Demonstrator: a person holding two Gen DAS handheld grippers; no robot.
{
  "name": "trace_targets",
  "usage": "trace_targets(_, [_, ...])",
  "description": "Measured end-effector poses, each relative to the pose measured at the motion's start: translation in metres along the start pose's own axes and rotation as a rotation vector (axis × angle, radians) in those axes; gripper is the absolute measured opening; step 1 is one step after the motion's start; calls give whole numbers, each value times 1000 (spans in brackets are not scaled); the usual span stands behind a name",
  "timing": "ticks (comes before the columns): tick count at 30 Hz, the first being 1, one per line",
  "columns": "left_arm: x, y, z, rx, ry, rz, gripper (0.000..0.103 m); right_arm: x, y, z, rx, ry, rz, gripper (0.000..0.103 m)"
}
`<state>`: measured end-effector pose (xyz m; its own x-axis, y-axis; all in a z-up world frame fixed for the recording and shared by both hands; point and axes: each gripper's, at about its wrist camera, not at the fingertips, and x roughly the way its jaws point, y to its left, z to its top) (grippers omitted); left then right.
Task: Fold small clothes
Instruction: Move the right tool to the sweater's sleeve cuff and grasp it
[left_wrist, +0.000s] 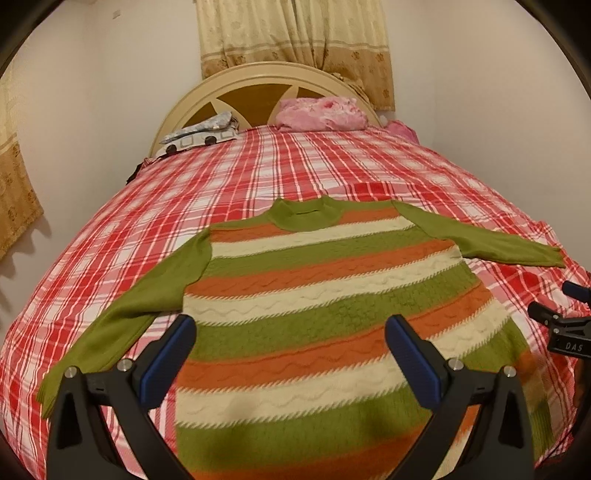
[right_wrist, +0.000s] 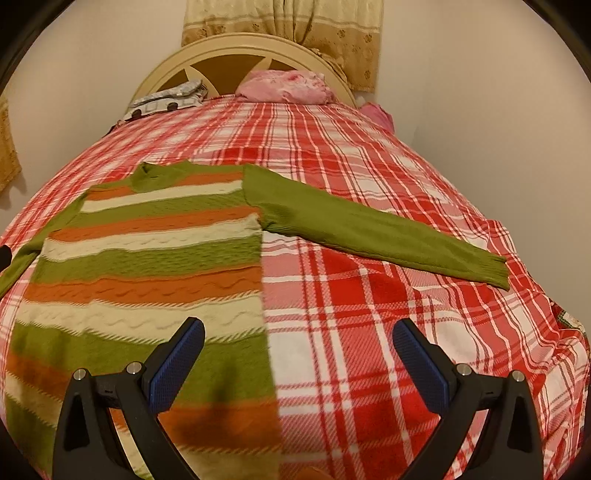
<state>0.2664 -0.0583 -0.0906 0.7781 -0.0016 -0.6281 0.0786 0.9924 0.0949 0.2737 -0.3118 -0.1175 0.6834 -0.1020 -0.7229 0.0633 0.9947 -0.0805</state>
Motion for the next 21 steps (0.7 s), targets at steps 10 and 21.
trace_targets(10, [39, -10, 13, 22, 10, 44, 103, 40, -55, 21, 45, 34, -62, 102])
trace_targets(21, [67, -9, 12, 34, 34, 76, 103, 74, -159, 34, 212, 43, -152, 102])
